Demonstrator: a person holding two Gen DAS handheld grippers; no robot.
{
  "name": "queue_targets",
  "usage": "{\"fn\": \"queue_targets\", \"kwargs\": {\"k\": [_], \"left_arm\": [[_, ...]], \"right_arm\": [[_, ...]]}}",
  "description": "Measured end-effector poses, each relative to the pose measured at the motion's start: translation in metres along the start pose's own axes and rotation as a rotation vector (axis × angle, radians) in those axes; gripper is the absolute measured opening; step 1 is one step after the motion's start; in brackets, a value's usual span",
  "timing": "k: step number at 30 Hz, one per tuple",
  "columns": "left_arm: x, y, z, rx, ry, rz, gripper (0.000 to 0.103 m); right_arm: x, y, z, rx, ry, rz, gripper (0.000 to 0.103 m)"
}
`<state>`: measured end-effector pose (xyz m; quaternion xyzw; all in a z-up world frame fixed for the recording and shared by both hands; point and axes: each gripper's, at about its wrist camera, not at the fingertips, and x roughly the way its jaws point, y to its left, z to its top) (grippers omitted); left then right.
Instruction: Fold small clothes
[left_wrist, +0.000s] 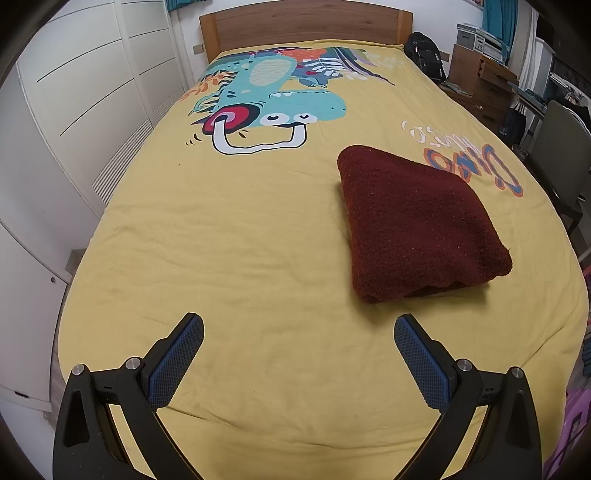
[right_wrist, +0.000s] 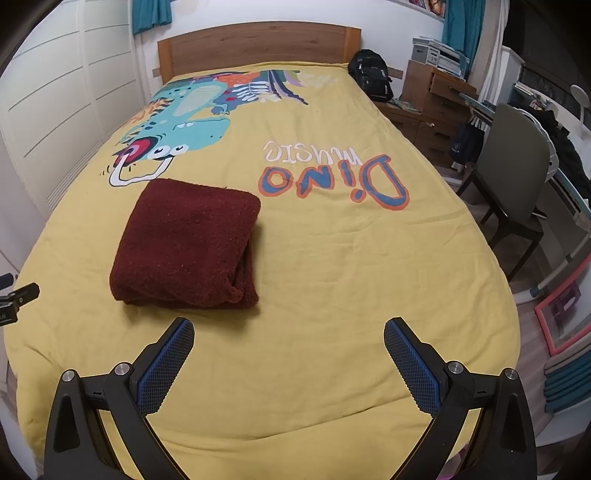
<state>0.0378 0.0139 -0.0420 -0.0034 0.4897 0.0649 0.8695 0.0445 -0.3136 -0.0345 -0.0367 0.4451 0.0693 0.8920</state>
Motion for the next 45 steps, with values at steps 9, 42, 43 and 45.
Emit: {"fn": "queue_targets", "kwargs": {"k": [9,42,43,45], "left_arm": [[-0.0025,0.001,0.0014,-0.01,-0.007,0.002,0.102],[-0.0021,-0.0026,0.0001,0.003,0.007,-0.015,0.102],[-0.0021,-0.0021,0.0003,0.004,0.008,-0.019,0.102],[-0.0026,-0.0017,0.0004,0.006,0.008,-0.023,0.102]], "right_arm": [[0.001,0.0006,0.0007,-0.008,0.003,0.006,0.103],[0.0037,-0.0026,-0.0023,-0.017,0.017,0.007,0.103],[0.0039,-0.0026,-0.0025,-0.017,0.018,0.007,0.103],[0.0039,-0.0027,-0.0026,-0.016,0.019,0.008,0.103]]}}
